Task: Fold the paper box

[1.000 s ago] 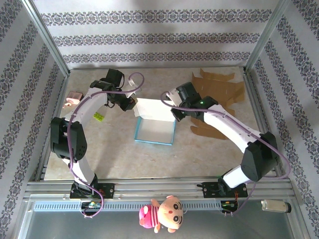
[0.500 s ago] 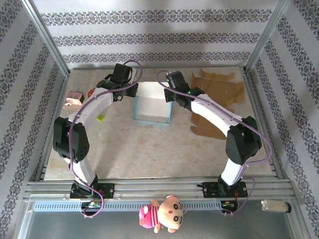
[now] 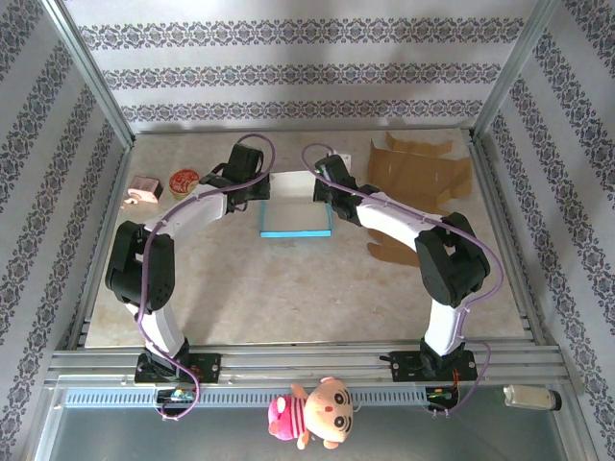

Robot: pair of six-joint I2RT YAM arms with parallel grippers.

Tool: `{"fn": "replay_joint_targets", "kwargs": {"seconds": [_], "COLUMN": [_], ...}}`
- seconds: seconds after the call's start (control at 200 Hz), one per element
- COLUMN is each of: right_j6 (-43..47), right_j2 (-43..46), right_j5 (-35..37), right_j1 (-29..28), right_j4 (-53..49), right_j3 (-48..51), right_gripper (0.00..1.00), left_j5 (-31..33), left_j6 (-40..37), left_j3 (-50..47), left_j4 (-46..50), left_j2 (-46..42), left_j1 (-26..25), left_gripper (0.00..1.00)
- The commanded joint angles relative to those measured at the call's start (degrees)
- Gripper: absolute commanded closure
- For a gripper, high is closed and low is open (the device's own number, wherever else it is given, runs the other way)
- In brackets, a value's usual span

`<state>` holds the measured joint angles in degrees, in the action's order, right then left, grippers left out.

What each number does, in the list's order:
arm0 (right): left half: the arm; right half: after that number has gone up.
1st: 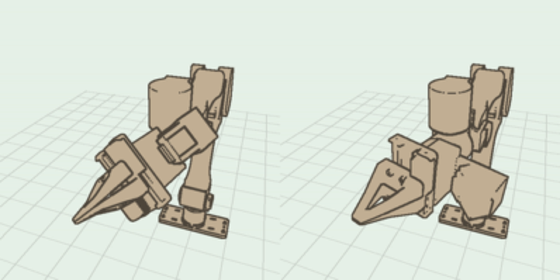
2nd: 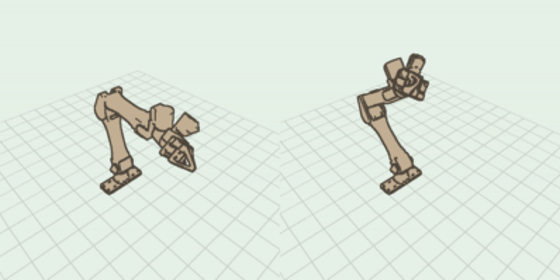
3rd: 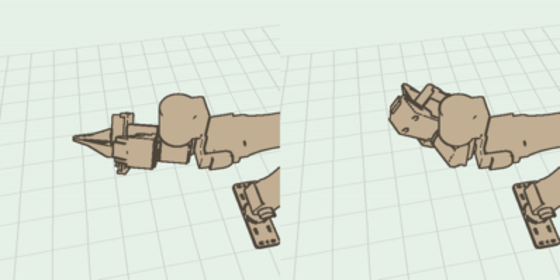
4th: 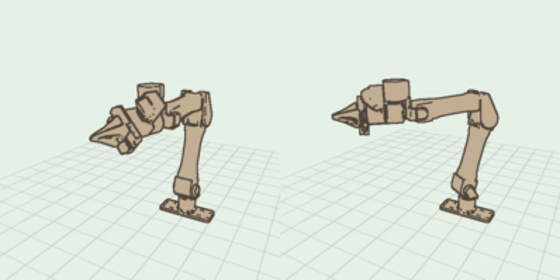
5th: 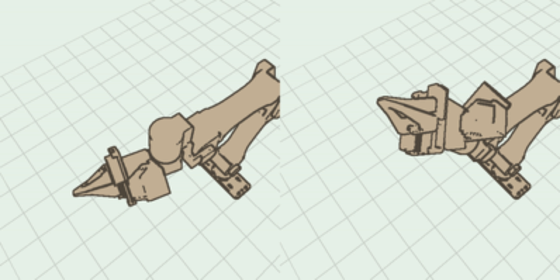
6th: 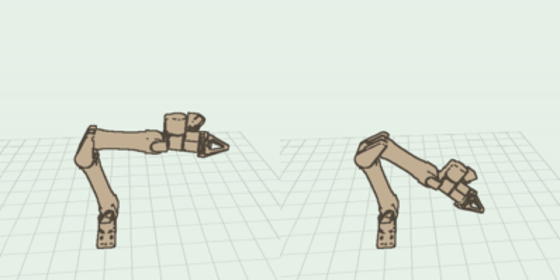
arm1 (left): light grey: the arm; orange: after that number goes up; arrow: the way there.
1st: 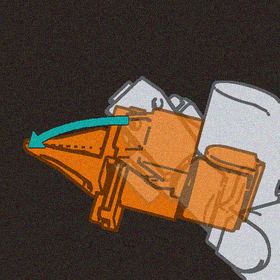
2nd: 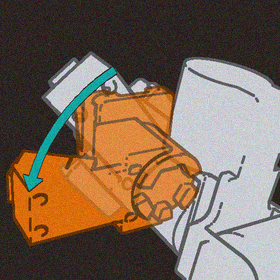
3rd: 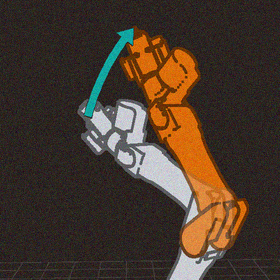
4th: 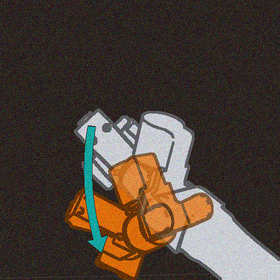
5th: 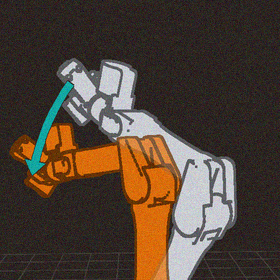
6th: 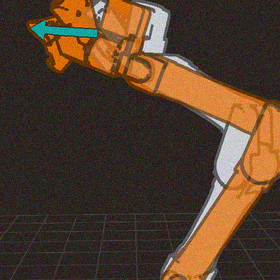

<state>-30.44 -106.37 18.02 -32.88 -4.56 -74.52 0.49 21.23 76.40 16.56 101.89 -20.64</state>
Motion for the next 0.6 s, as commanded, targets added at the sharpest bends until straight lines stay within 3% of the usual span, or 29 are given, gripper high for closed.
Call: {"fn": "replay_joint_targets", "kwargs": {"seconds": [0.0,0.595], "right_j6": [-4.96,-4.84], "right_j2": [-0.16,1.68], "right_j5": [-1.79,0.77], "right_j1": [-1.21,-4.51], "right_j4": [3.27,5.01], "right_j3": [3.25,10.78], "right_gripper": [1.0,1.0], "left_j5": [-5.21,-8.3], "left_j6": [5.72,12.98], "left_j3": [-2.23,-15.16], "left_j4": [-4.11,-6.67], "left_j2": [0.05,-5.96], "left_j1": [-1.51,-1.65], "left_gripper": [1.0,0.99]}}
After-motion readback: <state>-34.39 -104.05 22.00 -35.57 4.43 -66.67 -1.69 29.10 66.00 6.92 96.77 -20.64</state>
